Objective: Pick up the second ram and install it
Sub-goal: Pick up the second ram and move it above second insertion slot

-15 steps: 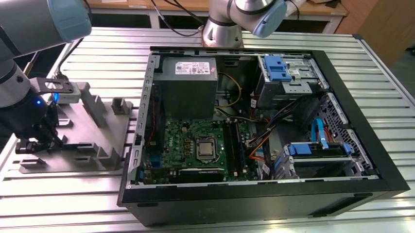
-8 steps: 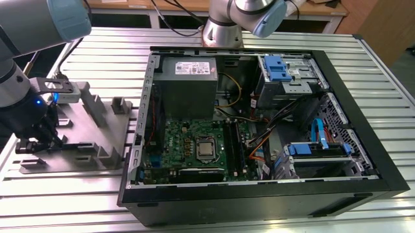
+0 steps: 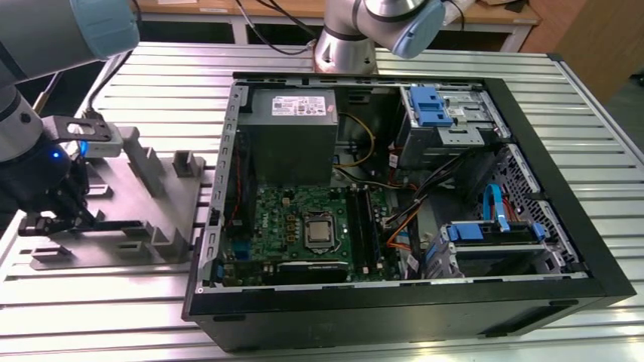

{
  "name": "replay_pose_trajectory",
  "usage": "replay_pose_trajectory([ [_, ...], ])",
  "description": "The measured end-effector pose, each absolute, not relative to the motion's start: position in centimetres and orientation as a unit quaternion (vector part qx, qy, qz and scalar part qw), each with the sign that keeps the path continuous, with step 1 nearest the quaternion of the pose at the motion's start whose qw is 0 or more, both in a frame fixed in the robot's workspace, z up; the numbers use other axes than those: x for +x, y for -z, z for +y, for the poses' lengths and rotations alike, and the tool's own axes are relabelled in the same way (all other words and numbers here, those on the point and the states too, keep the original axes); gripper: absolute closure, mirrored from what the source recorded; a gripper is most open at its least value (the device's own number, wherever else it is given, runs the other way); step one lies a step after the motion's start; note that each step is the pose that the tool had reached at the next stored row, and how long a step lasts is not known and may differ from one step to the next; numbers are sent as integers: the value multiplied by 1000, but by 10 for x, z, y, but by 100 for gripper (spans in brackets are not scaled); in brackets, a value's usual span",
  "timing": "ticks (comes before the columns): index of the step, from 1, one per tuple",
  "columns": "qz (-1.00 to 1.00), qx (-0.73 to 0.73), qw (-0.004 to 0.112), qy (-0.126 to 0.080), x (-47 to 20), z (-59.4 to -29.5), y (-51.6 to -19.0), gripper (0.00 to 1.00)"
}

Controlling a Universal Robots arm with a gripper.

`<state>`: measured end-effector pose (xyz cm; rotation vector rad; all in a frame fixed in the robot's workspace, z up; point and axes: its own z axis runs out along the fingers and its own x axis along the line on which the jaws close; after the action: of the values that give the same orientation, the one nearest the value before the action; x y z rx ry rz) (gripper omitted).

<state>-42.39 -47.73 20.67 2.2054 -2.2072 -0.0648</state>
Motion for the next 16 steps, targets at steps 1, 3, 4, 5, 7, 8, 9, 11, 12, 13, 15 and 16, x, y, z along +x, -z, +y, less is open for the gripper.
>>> replay_pose_trajectory([
  [1, -710, 704, 10, 21, -424, -477, -207, 88],
  [3, -711, 703, 10, 21, -424, -477, -207, 88],
  [4, -711, 703, 10, 21, -424, -477, -207, 88],
  [5, -711, 703, 10, 21, -424, -477, -207, 88],
  [7, -711, 703, 10, 21, -424, -477, -207, 88],
  [8, -711, 703, 10, 21, -424, -477, -207, 88],
  [9, -711, 703, 10, 21, -424, -477, -207, 88],
  [11, -711, 703, 10, 21, -424, -477, -207, 88],
  [12, -711, 703, 10, 21, -424, -477, -207, 88],
  [13, -711, 703, 10, 21, -424, -477, -207, 88],
  [15, -711, 703, 10, 21, -424, -477, -207, 88],
  [16, -711, 703, 10, 21, -424, -477, -207, 88],
])
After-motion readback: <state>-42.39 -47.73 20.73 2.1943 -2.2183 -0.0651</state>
